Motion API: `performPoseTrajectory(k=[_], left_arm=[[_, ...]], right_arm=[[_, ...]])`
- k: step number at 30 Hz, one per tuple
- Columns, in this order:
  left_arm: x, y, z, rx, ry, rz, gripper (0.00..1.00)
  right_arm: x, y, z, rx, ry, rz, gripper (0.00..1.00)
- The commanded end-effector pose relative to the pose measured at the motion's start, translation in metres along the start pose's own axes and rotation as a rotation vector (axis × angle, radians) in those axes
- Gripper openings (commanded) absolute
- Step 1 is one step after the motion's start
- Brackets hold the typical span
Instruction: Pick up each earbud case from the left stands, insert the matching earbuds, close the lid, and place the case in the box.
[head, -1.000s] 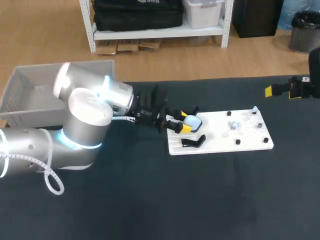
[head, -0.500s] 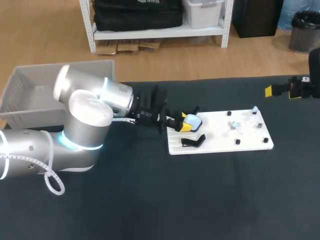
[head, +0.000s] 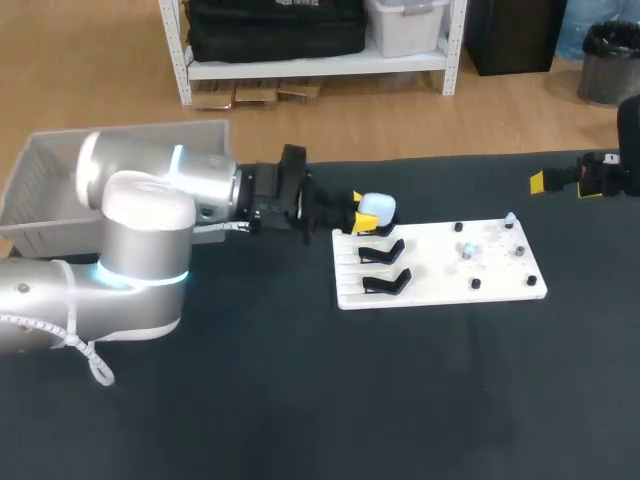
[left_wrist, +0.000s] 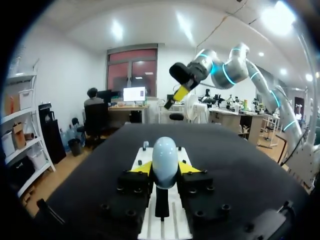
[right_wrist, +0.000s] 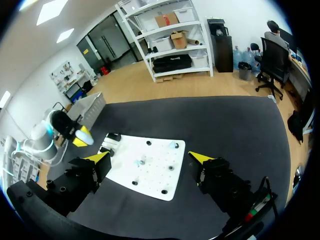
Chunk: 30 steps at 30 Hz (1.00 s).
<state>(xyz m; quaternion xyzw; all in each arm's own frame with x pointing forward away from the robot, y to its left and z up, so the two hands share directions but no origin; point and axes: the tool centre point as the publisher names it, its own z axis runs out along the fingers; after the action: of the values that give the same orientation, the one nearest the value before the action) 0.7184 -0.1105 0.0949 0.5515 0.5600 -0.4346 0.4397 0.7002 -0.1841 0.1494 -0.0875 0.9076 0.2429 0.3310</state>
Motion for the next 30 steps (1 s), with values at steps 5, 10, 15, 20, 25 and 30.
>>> performPoseTrajectory(k=[5,10,15,20,25,30], left_arm=[[-0.029,-0.013,-0.015,-0.083,-0.079,0.028,0.0],[-0.029,-0.013,-0.015,-0.083,-0.079,0.028,0.0],[-0.029,-0.013,-0.015,-0.083,-0.079,0.028,0.0],[-0.029,-0.013,-0.015,-0.083,-0.079,0.028,0.0],[-0.029,-0.013,-0.015,-0.083,-0.079,0.028,0.0],[-0.024,-0.021,-0.021,-0.119,-0.127,0.013,0.0]], right_arm=[[0.0,-0.001,0.0,-0.004,0.001,-0.001,1.0],[0.0,-0.001,0.0,-0.004,0.001,-0.001,1.0],[0.0,-0.001,0.0,-0.004,0.001,-0.001,1.0],[0.0,-0.001,0.0,-0.004,0.001,-0.001,1.0],[0.0,-0.001,0.0,-0.004,0.001,-0.001,1.0],[0.0,-0.001,0.0,-0.004,0.001,-0.001,1.0]])
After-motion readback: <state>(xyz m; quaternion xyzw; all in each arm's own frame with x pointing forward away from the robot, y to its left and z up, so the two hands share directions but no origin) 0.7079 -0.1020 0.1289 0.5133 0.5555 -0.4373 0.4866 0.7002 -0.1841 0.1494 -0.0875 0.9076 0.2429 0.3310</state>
